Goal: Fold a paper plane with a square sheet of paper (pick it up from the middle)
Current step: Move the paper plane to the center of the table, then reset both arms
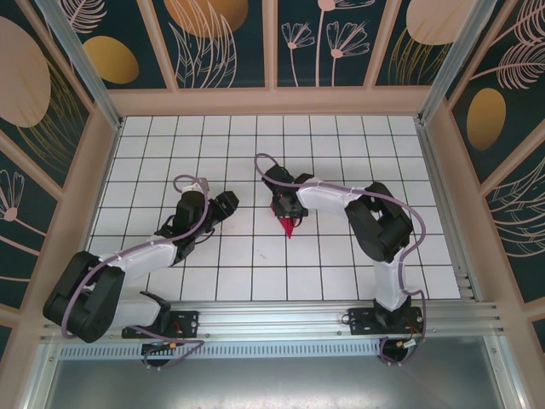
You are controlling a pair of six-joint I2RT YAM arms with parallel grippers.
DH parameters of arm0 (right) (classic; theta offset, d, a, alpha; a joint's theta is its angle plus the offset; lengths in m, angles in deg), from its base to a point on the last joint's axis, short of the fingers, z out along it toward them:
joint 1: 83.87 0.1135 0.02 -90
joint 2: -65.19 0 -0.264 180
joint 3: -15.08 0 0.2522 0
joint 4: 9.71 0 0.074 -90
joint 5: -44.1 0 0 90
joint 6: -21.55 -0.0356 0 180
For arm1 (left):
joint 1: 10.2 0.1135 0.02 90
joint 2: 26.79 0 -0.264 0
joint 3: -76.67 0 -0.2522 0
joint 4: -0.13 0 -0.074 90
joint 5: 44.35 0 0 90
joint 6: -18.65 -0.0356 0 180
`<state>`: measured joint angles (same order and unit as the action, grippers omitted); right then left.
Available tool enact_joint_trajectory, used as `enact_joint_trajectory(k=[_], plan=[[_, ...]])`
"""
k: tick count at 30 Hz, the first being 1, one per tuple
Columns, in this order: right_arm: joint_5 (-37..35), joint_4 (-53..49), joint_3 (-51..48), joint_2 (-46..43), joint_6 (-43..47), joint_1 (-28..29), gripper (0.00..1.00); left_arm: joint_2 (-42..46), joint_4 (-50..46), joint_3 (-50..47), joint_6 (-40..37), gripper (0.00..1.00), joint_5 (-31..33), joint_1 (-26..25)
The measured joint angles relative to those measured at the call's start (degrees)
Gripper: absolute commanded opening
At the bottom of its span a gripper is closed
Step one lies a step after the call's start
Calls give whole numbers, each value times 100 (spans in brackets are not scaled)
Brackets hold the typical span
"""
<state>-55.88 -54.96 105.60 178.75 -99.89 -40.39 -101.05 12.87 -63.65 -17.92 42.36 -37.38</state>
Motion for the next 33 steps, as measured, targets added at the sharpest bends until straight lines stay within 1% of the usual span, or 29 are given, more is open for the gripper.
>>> enact_joint_trajectory(k=[5, 10, 14, 17, 21, 22, 24, 25, 27, 30, 31, 33], plan=[[-11, -203, 188, -33, 22, 0, 34, 46, -26, 0, -74, 61, 66, 0], [-133, -448, 348, -299, 76, 0, 40, 175, -170, 0, -177, 62, 149, 0], [-444, -595, 463, -855, 146, 2, 48, 437, -422, 4, -391, 65, 404, 0], [-868, -610, 503, -1517, 227, 11, 54, 704, -664, 22, -614, 68, 695, 0], [-1722, -468, 404, -2559, 356, 9, 61, 1147, -929, 24, -997, 79, 1174, 0], [-1982, -319, 251, -2909, 415, -11, 64, 1283, -1008, 24, -1141, 83, 1349, 0], [-2437, -24, -157, -3571, 503, -92, 76, 1515, -1126, 24, -1421, 94, 1709, 0], [-2643, 186, -448, -3912, 557, -197, 83, 1628, -1178, 22, -1602, 98, 1917, 0], [-2946, 601, -1119, -4533, 713, -581, 99, 1812, -1233, 22, -1902, 99, 2347, 2], [-3202, 1582, -2406, -5209, 979, -1626, 99, 1947, -1261, 22, -2452, 99, 2920, 151], [-3206, 2013, -2949, -5327, 1141, -2068, 99, 1932, -1255, 22, -2656, 99, 3051, 317], [-3071, 2734, -3834, -5329, 1460, -2715, 99, 1803, -1211, 22, -2957, 99, 3252, 695]])
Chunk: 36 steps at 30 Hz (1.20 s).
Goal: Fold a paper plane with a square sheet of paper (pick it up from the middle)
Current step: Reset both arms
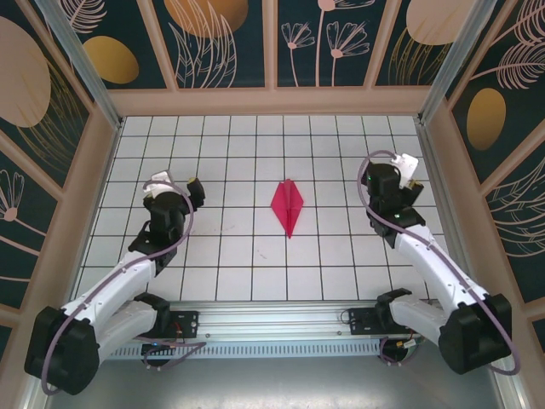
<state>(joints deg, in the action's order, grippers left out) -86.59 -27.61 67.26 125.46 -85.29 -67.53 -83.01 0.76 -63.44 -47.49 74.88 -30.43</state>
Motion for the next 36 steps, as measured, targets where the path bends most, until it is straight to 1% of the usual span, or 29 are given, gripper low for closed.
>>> enact_joint_trajectory(k=[2, 5, 8, 11, 15, 19, 22, 24, 26, 28, 36], plan=[[326, 699, -758, 229, 345, -509, 99, -280, 107, 0, -247, 98, 149, 413], [870, 1598, -1364, 732, 719, -1032, 99, -763, 557, -105, -516, 99, 291, 848], [1517, 2647, -1633, 1187, 1047, -1290, 99, -1200, 1364, -404, -1001, 99, 431, 935], [2109, 3779, -1762, 1676, 1239, -1429, 99, -1788, 2253, -680, -1427, 99, 365, 1073], [2811, 4951, -1895, 2234, 1462, -1491, 99, -2354, 3134, -833, -1773, 99, 68, 1215], [3574, 5724, -1945, 2599, 1552, -1696, 99, -2787, 4295, -872, -2024, 98, -498, 1327], [3893, 6546, -2319, 2643, 1615, -1786, 99, -2933, 4642, -903, -2044, 99, -844, 1502], [3991, 6837, -2529, 2686, 1637, -1779, 99, -2938, 5049, -1058, -2031, 98, -1078, 1650], [4017, 6920, -2555, 2752, 1652, -1779, 99, -3093, 5698, -1329, -2017, 99, -1209, 1751], [4019, 7036, -2555, 2765, 1650, -1779, 99, -3154, 5849, -1495, -1974, 98, -1211, 1773], [4019, 7232, -2555, 2765, 1648, -1779, 99, -3220, 6253, -1499, -1871, 99, -1169, 1794]])
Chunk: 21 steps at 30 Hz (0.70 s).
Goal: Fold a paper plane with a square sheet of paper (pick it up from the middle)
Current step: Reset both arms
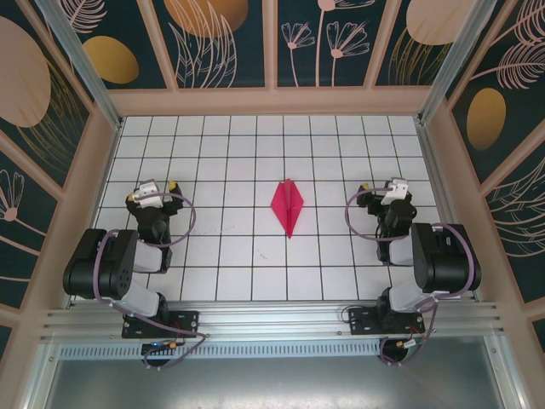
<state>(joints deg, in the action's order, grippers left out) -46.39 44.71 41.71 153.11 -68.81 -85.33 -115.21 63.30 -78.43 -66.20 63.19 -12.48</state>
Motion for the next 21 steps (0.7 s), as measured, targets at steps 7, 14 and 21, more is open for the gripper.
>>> enact_joint_trajectory(k=[7, 14, 21], plan=[[0, 24, 0, 0, 2, 0, 99, 0, 92, -2, 2, 99, -2, 0], [0, 24, 0, 0, 0, 0, 99, 0, 94, -2, 2, 98, -20, 0], [0, 24, 0, 0, 2, 0, 99, 0, 90, 0, 2, 99, -22, 0]])
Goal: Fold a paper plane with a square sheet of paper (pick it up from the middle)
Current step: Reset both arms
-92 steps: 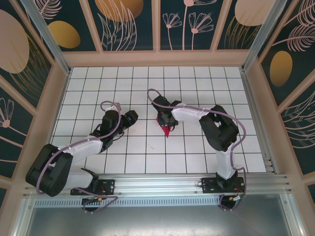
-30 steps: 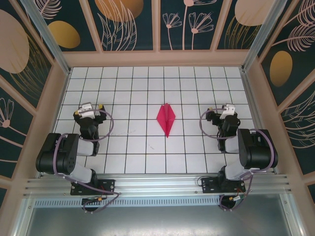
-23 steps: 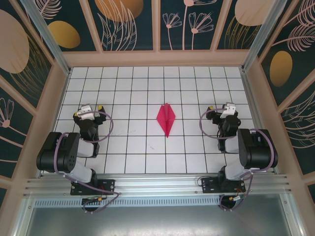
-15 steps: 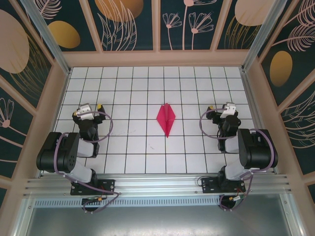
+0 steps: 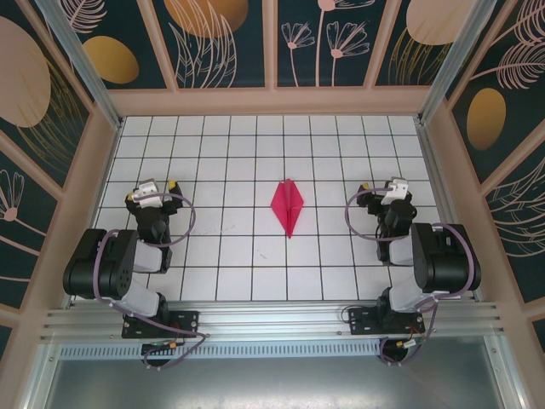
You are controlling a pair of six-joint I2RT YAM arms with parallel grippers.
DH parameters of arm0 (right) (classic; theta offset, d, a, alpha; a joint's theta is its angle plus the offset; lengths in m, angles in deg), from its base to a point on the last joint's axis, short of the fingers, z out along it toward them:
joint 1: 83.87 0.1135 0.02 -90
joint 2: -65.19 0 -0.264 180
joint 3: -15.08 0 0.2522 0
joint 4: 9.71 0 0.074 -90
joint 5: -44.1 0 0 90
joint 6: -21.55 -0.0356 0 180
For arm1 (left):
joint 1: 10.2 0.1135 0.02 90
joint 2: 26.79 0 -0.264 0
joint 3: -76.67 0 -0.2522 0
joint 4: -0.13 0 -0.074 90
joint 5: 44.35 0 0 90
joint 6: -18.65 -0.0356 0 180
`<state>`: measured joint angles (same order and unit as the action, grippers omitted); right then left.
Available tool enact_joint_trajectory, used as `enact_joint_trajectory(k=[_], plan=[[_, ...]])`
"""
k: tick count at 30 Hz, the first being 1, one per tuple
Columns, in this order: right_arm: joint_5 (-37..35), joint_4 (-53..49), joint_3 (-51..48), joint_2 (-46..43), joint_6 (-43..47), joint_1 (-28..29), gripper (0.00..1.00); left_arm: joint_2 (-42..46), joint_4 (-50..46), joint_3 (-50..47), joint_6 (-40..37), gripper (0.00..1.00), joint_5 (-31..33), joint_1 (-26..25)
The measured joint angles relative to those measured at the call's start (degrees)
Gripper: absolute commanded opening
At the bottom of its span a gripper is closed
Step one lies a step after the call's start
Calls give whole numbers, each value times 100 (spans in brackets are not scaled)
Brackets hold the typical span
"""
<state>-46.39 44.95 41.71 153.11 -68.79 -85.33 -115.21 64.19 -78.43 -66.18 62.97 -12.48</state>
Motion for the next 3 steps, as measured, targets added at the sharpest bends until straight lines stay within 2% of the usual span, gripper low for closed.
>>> enact_joint_trajectory(k=[3], plan=[[0, 0, 0, 0, 0, 0, 99, 0, 2, 0, 0, 99, 0, 0]])
